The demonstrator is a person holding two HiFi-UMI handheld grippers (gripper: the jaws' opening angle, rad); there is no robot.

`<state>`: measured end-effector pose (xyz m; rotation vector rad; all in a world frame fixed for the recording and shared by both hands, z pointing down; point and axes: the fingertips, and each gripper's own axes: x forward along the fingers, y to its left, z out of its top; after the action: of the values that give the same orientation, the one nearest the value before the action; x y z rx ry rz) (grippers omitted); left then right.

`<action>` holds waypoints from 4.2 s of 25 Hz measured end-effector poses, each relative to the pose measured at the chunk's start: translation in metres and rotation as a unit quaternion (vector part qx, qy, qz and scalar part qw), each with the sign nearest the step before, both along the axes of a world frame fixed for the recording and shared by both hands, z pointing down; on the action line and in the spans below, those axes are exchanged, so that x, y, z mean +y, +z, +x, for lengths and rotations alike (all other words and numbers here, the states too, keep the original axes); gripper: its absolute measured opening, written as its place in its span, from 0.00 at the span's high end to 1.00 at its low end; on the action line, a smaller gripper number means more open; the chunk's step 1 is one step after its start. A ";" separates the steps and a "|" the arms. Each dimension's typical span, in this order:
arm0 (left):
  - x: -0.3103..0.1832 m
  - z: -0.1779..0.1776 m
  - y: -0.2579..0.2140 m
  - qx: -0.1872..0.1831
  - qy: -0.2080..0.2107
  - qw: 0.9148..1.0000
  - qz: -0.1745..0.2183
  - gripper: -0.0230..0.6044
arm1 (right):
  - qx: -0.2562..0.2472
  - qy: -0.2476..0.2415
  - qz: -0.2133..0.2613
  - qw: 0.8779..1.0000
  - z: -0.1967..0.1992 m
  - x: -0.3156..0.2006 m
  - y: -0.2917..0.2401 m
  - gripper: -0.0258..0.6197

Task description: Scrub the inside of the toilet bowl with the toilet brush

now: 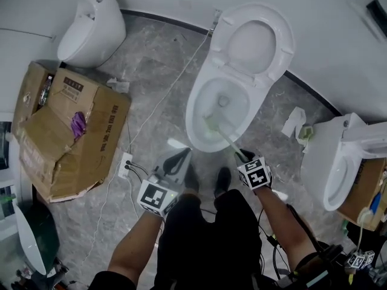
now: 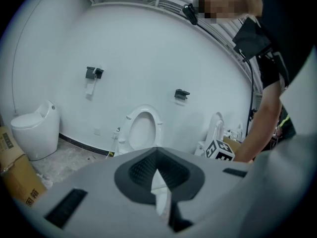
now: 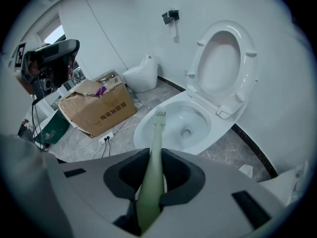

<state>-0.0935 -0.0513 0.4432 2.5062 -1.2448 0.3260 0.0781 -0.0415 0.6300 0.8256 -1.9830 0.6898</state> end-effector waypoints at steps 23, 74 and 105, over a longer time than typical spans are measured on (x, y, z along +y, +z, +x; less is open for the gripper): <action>-0.002 0.048 -0.110 0.001 0.053 0.998 0.045 0.96 | -0.035 0.045 0.047 0.997 0.024 -0.014 -0.133 0.83; -0.085 -0.008 0.123 0.000 0.023 0.999 -0.023 0.96 | 0.080 0.099 -0.014 0.992 -0.006 -0.172 0.175 0.83; -0.053 0.002 0.097 -0.006 0.029 0.999 -0.041 0.96 | 0.104 0.085 -0.088 0.987 0.017 -0.098 0.175 0.83</action>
<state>-0.0916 -0.1042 0.5400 2.4773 -1.1399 0.3998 0.0956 -0.1394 0.8053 0.9260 -1.6537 0.8291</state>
